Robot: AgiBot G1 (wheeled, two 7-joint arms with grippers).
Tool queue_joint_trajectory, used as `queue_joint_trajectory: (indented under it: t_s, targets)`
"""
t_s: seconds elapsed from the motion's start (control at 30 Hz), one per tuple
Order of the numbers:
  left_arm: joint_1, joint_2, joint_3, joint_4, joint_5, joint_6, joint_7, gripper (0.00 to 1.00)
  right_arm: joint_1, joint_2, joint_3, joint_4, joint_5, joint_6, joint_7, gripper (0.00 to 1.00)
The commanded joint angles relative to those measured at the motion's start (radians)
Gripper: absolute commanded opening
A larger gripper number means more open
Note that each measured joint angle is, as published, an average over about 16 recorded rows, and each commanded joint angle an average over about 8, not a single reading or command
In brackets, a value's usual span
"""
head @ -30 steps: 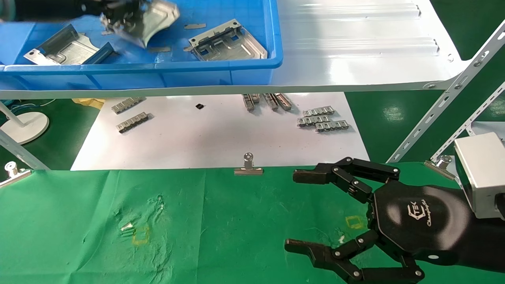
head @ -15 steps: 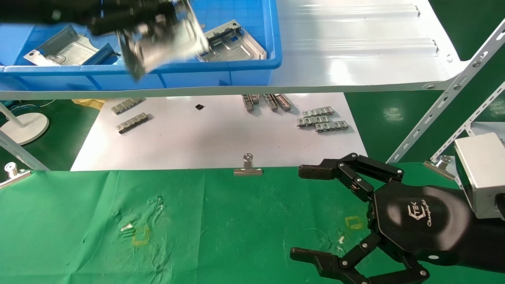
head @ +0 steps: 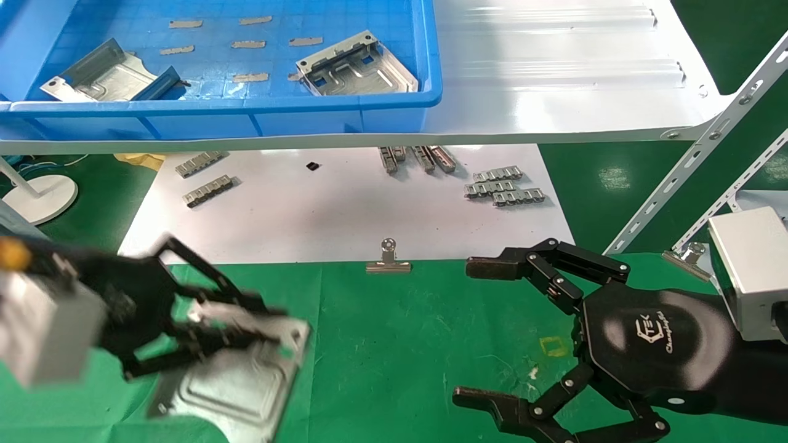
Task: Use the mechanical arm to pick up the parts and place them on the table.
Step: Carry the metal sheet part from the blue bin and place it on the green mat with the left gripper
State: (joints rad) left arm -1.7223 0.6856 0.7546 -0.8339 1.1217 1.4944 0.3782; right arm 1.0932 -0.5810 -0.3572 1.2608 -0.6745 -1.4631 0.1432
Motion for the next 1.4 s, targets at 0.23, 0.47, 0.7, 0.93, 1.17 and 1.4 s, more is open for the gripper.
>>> queue_joint_trajectory:
  t_s: [0.23,0.47,0.7,0.93,1.17,1.4]
  targets:
    - [0.178,-0.02,0.049,0.054,0.028,-0.156,0.072,0.0,0.0,0.0,0.0,0.0,0.0,0.0,0.0,1.0]
    - [0.277,0.008,0.036,0.157,0.007,-0.248,0.181,0.06,0.0,0.0,0.0,0.0,0.0,0.0,0.0,1.0]
    - [0.336,0.035,0.009,0.225,-0.038,-0.28,0.283,0.91,0.0,0.0,0.0,0.0,0.0,0.0,0.0,1.0]
    - [0.359,0.032,-0.012,0.275,-0.089,-0.211,0.359,1.0,0.0,0.0,0.0,0.0,0.0,0.0,0.0,1.0]
    - [0.357,0.025,-0.022,0.338,-0.122,-0.136,0.365,1.0,0.0,0.0,0.0,0.0,0.0,0.0,0.0,1.0]
    - [0.341,0.037,-0.045,0.439,-0.237,0.063,0.197,1.0,0.0,0.0,0.0,0.0,0.0,0.0,0.0,1.0]
